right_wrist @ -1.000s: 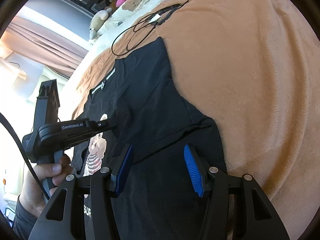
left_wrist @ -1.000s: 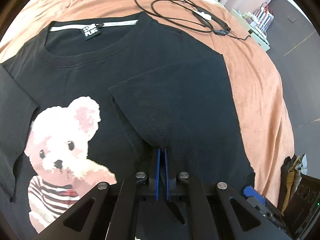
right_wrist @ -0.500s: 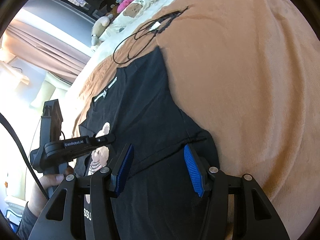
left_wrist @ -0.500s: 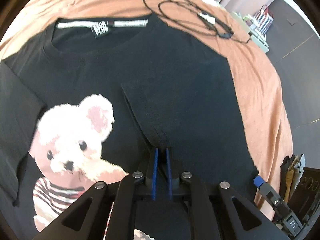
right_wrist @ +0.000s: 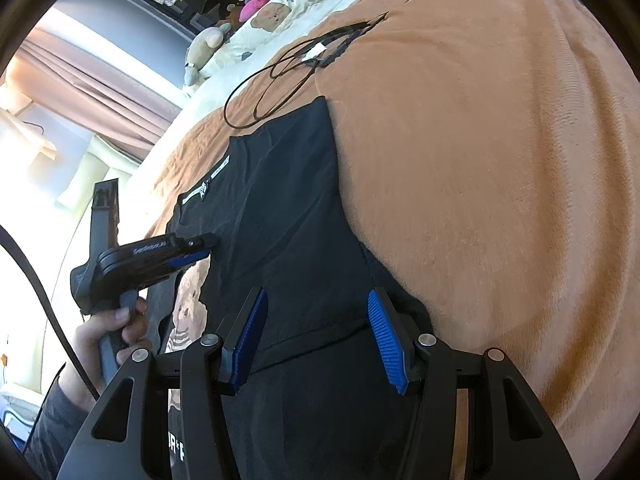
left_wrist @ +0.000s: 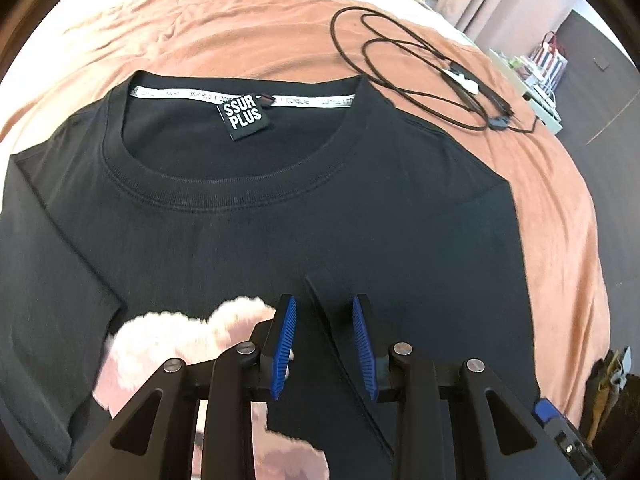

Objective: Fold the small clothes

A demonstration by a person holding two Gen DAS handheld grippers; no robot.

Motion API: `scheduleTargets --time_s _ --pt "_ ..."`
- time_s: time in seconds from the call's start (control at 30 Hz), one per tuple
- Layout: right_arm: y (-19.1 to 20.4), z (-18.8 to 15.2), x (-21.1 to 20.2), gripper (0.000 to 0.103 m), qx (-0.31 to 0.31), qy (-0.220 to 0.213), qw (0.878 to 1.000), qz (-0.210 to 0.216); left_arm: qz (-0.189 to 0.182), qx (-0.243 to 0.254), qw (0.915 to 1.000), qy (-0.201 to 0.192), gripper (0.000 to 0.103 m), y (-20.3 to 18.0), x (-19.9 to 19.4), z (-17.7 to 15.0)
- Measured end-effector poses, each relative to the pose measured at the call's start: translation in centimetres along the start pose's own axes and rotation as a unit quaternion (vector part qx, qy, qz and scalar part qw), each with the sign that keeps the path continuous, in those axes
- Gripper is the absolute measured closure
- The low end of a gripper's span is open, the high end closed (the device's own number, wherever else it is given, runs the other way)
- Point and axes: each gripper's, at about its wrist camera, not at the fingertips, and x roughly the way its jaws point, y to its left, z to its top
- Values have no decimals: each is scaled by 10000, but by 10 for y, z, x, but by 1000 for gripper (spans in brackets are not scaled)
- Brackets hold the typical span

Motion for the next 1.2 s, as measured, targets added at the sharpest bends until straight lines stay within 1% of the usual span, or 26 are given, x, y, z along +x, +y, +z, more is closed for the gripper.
scheduleTargets --time_s 0.1,0.2,0.23,0.27,0.33,0.37,0.4,0.43,0.47,0.5,0.53,0.63,0.77,0.8,0.87,0.93,0.97,1.0,1.03,1.07,1.1,1.17,1.2 --pt "-4 0 1 53 85 -33 10000 29 -7 91 9999 -75 71 -3 5 4" --pt "-2 -3 1 54 44 -58 10000 -58 83 220 9996 -129 72 -8 10 6" --pt "-1 -4 2 54 40 -66 9999 -74 174 274 9994 -144 77 -9 11 7" --pt "-2 -4 1 54 36 -66 9999 -75 249 314 9990 -176 89 -9 12 9" --pt "-2 -4 1 55 58 -63 9999 -62 244 287 9991 -200 92 -6 12 11" --pt "-3 -4 -1 56 73 -63 9999 -67 296 251 9990 -225 96 -5 11 13" --pt "-4 -4 -2 58 94 -62 9999 -70 485 226 9982 -278 99 -4 10 14" --pt "-4 -4 -3 58 111 -61 9999 -67 728 214 9966 -319 100 -2 8 15" --pt "-4 -3 -4 58 122 -62 9999 -65 812 181 9960 -327 100 1 7 15" --pt "-3 -3 -5 58 124 -58 9999 -74 723 126 9969 -295 100 5 6 16" --pt "-2 -3 -6 58 113 -51 9999 -100 518 50 9984 -210 100 9 5 15" --pt "0 -2 -14 58 74 -96 9998 -155 428 77 9988 -230 100 14 -6 11" --pt "4 -5 -24 58 -10 -142 9997 -176 163 -25 9997 -189 100 19 -27 3" --pt "5 -6 -27 56 -20 -147 9997 -183 106 -53 9998 -167 99 21 -32 1" --pt "9 -10 -34 56 -39 -163 9995 -256 33 -54 9999 -149 99 22 -46 -6" --pt "15 -15 -41 56 -80 -158 9992 -348 -21 -50 9998 -168 97 24 -60 -11" --pt "18 -16 -45 56 -116 -151 9991 -386 -56 -58 9998 -186 92 25 -69 -15" --pt "23 -17 -50 56 -178 -150 9987 -462 -87 -66 9997 -208 82 27 -78 -20" --pt "27 -18 -55 56 -230 -159 9983 -511 -104 -67 9996 -236 75 30 -86 -25" --pt "34 -19 -62 56 -310 -174 9977 -575 -113 -64 9995 -294 61 31 -96 -29" --pt "41 -20 -67 56 -386 -190 9970 -640 -119 -56 9992 -367 52 33 -105 -32" --pt "54 -23 -78 48 -551 -223 9951 -793 -136 -25 9986 -510 46 39 -127 -40" --pt "62 -25 -83 39 -634 -248 9938 -881 -154 -19 9984 -539 41 41 -135 -43"
